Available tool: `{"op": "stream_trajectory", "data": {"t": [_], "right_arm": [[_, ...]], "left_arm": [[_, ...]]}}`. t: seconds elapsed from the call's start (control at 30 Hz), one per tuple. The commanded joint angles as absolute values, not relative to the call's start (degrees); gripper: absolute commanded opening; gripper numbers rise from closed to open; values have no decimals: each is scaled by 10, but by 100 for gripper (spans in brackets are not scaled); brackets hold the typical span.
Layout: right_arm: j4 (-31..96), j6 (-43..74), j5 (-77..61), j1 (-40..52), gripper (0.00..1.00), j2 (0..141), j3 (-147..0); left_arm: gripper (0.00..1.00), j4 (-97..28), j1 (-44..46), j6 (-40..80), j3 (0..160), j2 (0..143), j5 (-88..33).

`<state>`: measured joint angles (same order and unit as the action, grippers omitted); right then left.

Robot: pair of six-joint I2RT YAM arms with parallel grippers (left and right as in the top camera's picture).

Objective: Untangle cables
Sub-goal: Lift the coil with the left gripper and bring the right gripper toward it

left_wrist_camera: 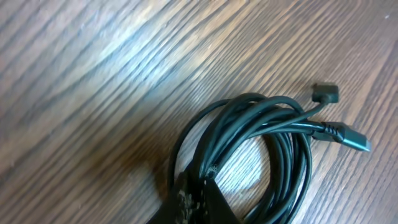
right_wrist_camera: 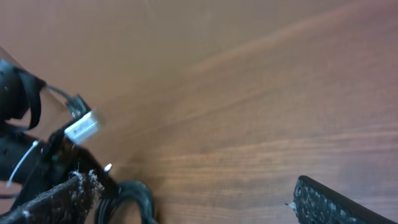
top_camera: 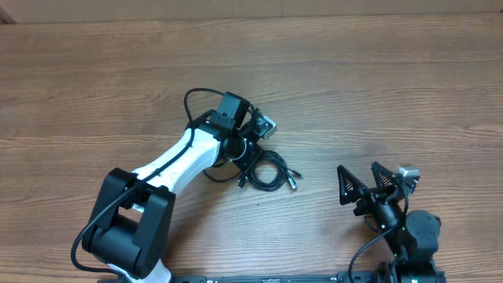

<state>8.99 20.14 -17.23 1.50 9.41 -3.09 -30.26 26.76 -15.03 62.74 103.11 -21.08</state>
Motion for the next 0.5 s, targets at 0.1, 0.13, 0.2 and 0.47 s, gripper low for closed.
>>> {"op": "stream_trajectory", "data": {"t": [0.1,0.13,0.2,0.47], "right_arm": [[90,171,-272,12,100,186,-117],[96,162,-295,12,100,203,-128],[110,160,-335,12,100,241,-149],[77,164,-388,12,100,341,-170]], "left_arm": [[4,-308,279,-179,652,1037,-243],[4,-312,279,-182,656,1037,-252],[4,-330,278,-196,670,1037,-284],[4,-389,278,-206,723,1037,-415]]}}
